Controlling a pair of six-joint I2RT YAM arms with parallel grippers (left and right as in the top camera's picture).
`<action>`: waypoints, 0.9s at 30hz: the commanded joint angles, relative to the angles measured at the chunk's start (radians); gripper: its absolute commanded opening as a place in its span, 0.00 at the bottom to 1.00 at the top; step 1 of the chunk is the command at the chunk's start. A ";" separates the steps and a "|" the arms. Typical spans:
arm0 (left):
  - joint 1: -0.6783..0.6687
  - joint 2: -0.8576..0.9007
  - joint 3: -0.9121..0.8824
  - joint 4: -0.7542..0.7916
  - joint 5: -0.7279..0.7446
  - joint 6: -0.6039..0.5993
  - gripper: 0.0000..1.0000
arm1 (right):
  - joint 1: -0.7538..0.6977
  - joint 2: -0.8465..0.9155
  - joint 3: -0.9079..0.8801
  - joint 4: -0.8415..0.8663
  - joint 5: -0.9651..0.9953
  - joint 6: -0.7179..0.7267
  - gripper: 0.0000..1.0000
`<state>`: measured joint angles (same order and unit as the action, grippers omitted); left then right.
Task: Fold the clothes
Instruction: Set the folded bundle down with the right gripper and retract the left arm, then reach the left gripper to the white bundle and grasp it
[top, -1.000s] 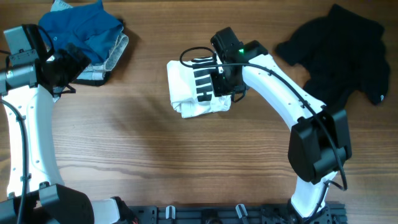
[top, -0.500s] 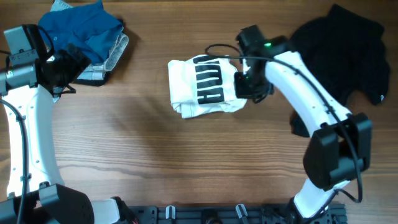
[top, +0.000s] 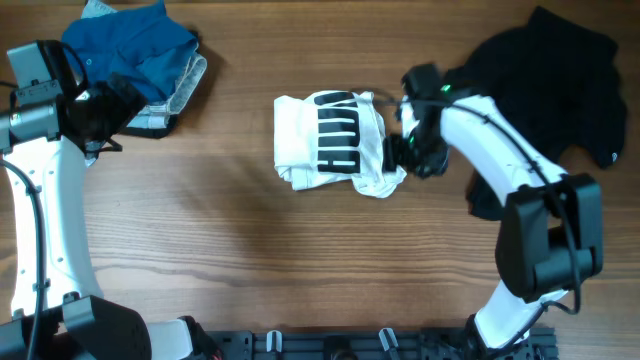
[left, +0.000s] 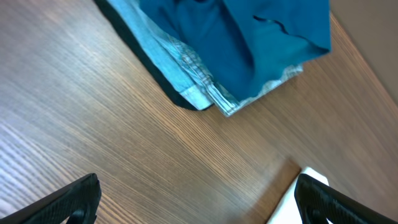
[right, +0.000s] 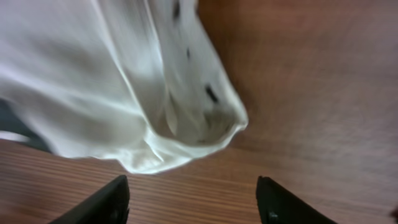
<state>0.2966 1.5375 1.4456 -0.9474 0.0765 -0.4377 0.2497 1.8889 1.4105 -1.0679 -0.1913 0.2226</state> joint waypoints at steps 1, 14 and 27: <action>-0.053 0.016 -0.008 -0.004 0.086 0.132 1.00 | -0.050 -0.018 0.156 0.003 -0.066 -0.039 0.75; -0.555 0.326 -0.008 0.057 0.149 0.356 1.00 | -0.130 -0.014 0.234 0.077 -0.060 -0.037 0.83; -0.637 0.525 -0.008 0.095 -0.002 0.348 1.00 | -0.130 -0.014 0.233 0.081 -0.061 -0.010 0.82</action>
<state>-0.3431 2.0388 1.4448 -0.8566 0.1951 -0.1055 0.1207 1.8877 1.6302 -0.9920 -0.2432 0.2005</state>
